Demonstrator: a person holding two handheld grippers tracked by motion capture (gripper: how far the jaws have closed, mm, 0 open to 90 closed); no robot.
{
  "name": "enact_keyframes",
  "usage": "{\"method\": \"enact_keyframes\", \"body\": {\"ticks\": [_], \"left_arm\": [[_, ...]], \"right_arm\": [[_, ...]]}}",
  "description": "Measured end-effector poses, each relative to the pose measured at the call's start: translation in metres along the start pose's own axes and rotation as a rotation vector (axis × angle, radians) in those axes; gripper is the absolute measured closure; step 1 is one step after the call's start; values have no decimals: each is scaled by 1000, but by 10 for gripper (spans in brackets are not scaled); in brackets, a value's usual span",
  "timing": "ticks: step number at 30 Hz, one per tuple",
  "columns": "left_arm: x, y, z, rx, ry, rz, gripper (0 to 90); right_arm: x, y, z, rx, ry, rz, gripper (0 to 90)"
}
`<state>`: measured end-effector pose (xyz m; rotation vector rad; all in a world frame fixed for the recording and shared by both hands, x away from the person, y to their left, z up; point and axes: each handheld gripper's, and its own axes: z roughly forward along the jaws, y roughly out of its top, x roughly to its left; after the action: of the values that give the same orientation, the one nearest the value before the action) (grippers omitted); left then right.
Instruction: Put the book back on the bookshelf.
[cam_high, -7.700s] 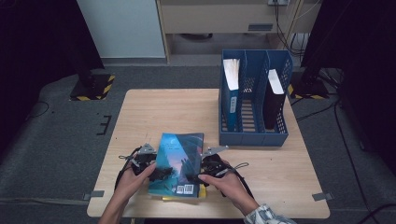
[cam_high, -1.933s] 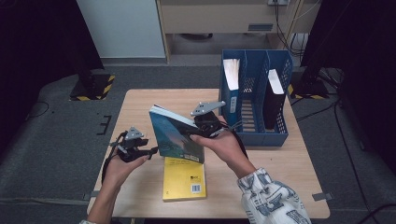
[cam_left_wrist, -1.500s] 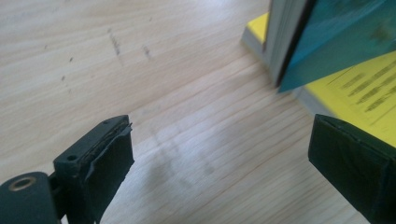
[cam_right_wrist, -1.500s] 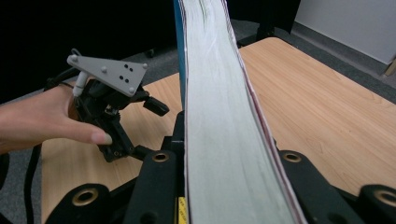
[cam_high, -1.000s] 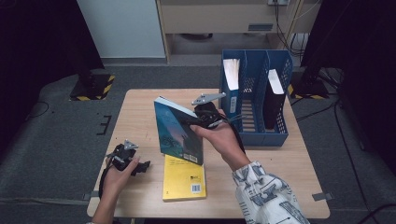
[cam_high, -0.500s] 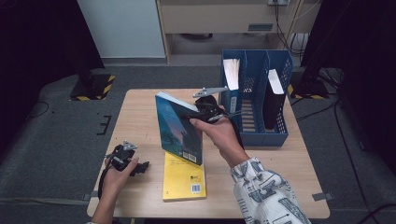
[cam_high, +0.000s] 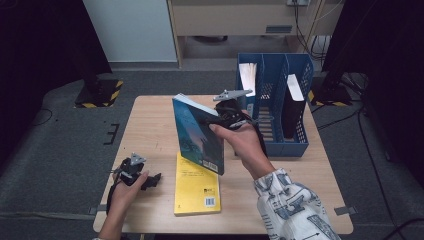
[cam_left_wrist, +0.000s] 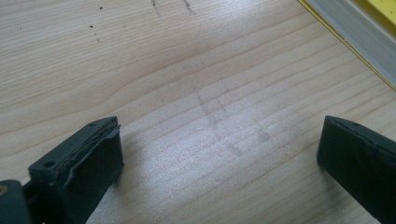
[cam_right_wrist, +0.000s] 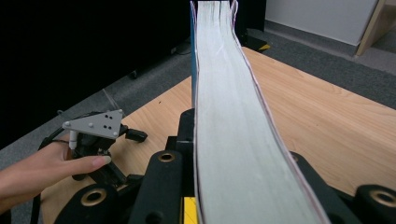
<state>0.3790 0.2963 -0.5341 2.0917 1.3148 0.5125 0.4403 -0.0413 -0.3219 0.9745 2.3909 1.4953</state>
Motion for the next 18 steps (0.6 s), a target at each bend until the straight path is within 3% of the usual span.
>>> {"method": "enact_keyframes", "body": {"ticks": [9, 18], "left_arm": [[0, -2, 2, -35, -3, 4, 0], [0, -2, 2, -36, -5, 6, 0]], "right_arm": [[-1, -5, -16, -1, -18, 5, 736], [-4, -15, -33, -6, -27, 14, 736]]}}
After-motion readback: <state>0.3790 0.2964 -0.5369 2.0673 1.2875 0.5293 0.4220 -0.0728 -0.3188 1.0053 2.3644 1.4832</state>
